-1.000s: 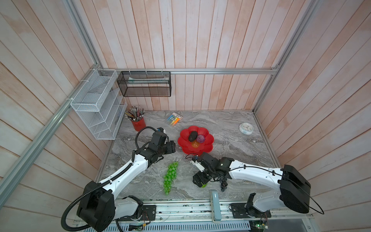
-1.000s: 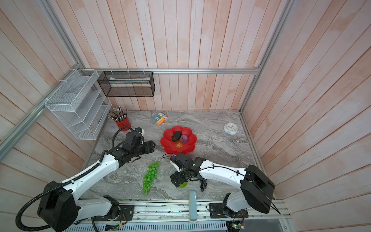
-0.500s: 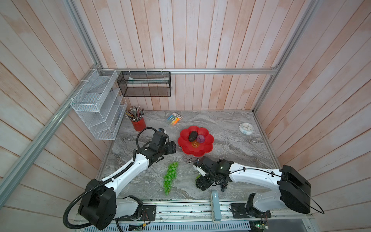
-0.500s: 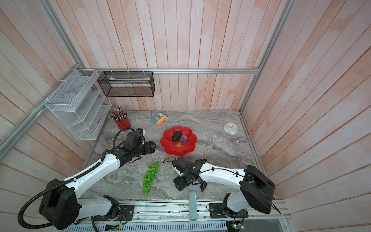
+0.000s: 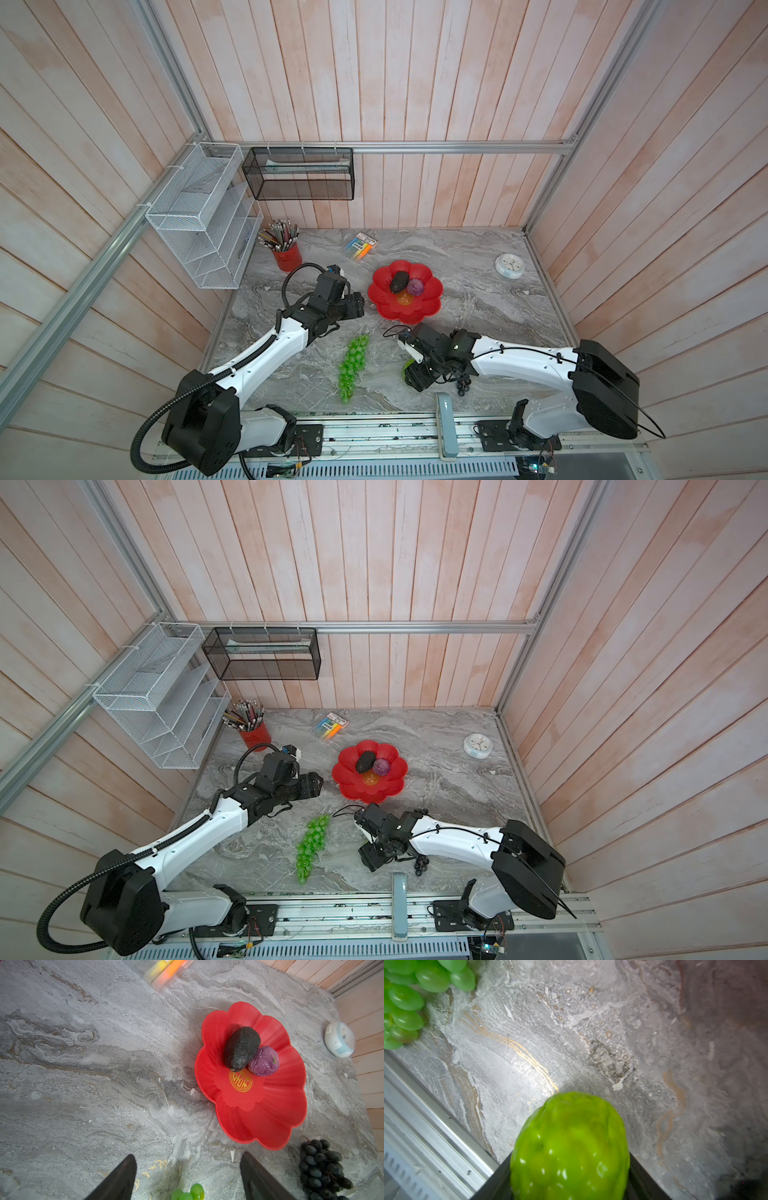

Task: Arrange fruit in a fruit bowl
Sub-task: Pick up the fruit from the bottom-center of the table.

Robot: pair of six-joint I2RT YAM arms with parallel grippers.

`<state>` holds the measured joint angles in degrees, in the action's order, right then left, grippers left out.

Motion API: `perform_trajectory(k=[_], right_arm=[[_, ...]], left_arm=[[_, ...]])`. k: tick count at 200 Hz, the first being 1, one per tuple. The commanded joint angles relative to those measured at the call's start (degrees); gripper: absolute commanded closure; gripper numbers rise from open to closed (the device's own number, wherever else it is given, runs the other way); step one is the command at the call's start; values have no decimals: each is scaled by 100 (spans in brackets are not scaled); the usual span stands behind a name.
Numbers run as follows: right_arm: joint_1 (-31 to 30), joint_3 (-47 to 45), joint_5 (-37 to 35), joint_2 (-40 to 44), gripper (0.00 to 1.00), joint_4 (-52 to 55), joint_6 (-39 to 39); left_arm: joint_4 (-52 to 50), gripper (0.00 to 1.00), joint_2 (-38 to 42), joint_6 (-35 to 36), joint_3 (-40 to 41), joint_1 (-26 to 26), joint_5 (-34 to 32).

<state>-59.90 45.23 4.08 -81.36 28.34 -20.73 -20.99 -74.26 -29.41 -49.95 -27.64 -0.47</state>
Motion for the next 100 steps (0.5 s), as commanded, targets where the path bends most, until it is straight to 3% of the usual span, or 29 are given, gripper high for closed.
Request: perform_trajectory(k=[1, 49, 100], right_arm=[[76, 158, -391, 459, 44, 102, 37], [789, 635, -427, 938, 44, -144, 151], [1771, 1210, -329, 328, 44, -731, 647]], left_arm=[[16, 19, 41, -36, 78, 30, -124], [-7, 19, 197, -48, 81, 30, -230], [-102, 19, 296, -62, 117, 39, -252]])
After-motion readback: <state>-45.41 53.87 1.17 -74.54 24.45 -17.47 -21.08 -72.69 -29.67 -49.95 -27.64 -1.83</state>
